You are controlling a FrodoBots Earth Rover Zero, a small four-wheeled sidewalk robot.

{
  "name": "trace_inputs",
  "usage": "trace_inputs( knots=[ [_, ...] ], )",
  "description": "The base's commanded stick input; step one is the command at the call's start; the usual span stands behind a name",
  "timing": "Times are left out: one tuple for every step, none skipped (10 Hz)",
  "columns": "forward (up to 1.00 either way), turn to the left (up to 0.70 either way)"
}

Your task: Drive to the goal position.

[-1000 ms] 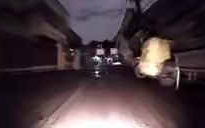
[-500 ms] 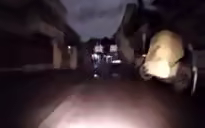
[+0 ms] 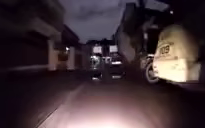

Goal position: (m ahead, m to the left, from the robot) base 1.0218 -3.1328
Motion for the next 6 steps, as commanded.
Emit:
trace_inputs(
  knots=[
    [1.00, 0.00],
    [1.00, 0.00],
    [1.00, 0.00],
    [1.00, 0.00],
    [1.00, 0.00],
    [1.00, 0.00]
  ],
)
